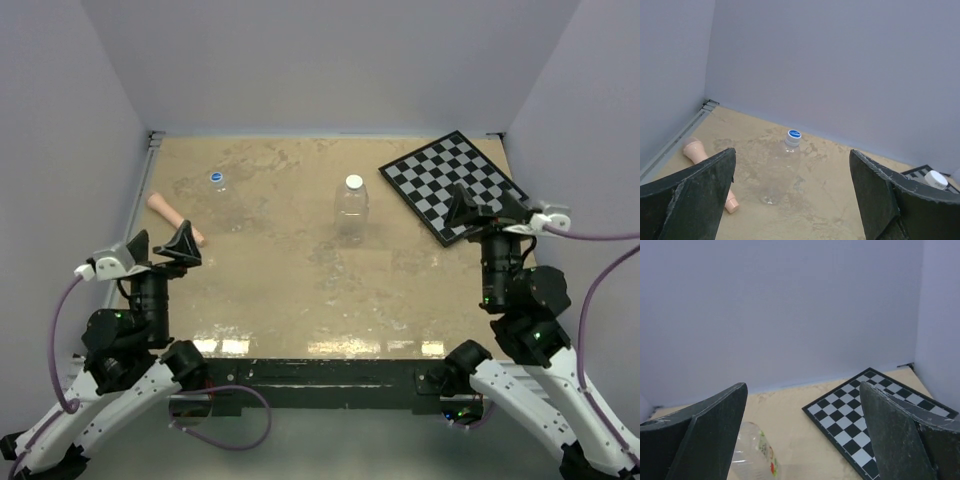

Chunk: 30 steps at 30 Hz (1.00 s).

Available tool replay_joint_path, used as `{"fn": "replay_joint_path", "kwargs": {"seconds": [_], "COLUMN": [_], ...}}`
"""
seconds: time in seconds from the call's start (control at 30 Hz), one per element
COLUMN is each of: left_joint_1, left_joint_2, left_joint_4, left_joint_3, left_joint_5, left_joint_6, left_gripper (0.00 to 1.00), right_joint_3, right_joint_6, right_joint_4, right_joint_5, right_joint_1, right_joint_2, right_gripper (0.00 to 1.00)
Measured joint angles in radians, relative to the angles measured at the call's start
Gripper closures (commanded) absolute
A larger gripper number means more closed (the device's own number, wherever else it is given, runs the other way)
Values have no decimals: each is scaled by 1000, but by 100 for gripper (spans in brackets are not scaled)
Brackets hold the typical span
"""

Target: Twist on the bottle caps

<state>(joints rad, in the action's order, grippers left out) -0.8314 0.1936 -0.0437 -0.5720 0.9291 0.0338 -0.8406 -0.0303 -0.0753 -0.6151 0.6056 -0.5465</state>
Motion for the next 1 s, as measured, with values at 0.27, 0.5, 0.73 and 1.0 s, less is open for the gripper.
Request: {"fn": "replay_joint_path", "kwargs": {"seconds": [0.27,0.5,0.73,1.0], "left_joint_1": [0,2,6,13], "left_joint_2": [-180,-189,-189,-189], "left_joint_4": [-43,-75,-98,-102], "left_joint_3": [17,85,96,101], "left_joint_5": [42,79,101,105], "left_joint_6": [-81,-133,-153,-158], "left_gripper": [0,0,0,0], "right_joint_3": [181,244,245,245], "right_joint_6": [52,84,95,101], "right_joint_4": [-89,-161,-197,-207], "right_joint_5": [-113,-128,-127,-126], "right_joint_1": [-2,-2,-2,-3], "right_joint_2": [175,209,206,207], "right_gripper": [1,1,2,1]}}
